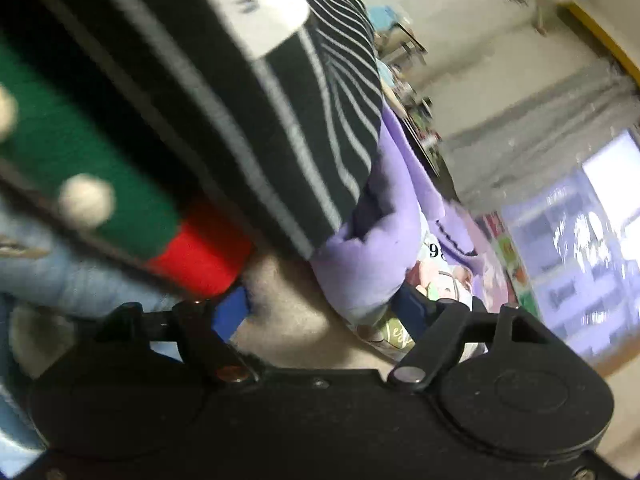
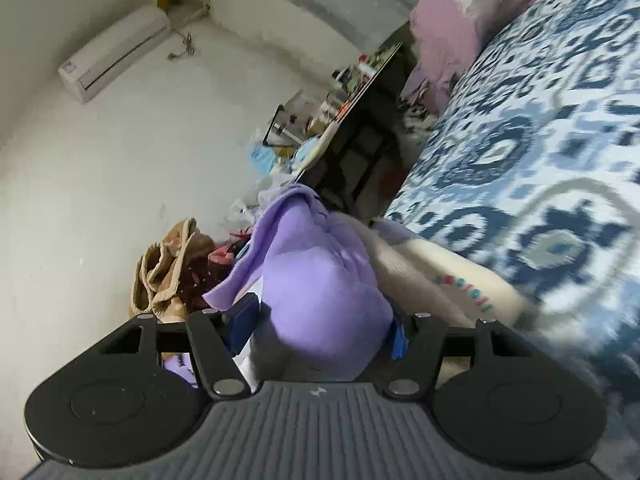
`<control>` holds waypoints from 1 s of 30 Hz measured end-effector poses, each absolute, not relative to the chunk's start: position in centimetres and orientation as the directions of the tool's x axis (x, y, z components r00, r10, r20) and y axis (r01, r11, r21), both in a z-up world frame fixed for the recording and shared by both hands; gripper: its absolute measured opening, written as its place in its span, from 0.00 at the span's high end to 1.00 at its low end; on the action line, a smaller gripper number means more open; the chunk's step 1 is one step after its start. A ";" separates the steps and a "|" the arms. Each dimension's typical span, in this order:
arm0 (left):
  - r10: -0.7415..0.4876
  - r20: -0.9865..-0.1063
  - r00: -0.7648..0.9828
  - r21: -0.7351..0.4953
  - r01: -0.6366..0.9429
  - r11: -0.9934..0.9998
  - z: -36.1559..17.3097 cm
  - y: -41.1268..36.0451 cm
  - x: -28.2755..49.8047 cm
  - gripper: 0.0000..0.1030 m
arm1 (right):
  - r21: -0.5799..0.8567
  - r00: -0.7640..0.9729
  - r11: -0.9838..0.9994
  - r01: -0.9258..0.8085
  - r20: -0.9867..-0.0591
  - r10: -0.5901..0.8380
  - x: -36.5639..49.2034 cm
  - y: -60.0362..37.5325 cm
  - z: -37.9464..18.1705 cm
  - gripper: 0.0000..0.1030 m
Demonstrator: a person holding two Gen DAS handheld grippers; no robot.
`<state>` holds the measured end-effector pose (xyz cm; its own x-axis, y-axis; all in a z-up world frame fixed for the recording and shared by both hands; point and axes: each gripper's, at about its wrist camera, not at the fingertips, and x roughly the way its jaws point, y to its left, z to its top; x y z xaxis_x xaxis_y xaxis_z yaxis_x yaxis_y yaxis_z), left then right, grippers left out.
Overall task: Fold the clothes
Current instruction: 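Carry the folded sweatshirt to the clothes stack and lower it onto the beige item, then open both grippers and withdraw from the stacked sweatshirt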
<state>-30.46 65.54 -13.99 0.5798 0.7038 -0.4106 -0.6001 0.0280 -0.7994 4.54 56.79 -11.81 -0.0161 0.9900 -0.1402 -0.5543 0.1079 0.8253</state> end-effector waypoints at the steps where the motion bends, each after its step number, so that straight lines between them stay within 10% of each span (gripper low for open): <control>1: 0.708 -0.415 0.572 -0.801 -0.599 0.015 -13.8 65.7 -30.3 0.25 | 0.822 -0.023 0.107 -0.560 -0.144 0.989 4.6 57.4 -11.5 0.39; 30: 0.657 -0.474 0.586 -0.556 -0.778 0.293 -7.9 55.7 -32.8 0.19 | 0.643 -0.048 0.140 -0.753 -0.266 0.963 1.2 47.1 -5.2 0.24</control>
<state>-32.80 55.68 -7.90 0.5859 0.6574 -0.4739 -0.7781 0.2927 -0.5558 1.17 47.09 -5.23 -0.0476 0.9629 -0.2655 -0.7528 0.1401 0.6432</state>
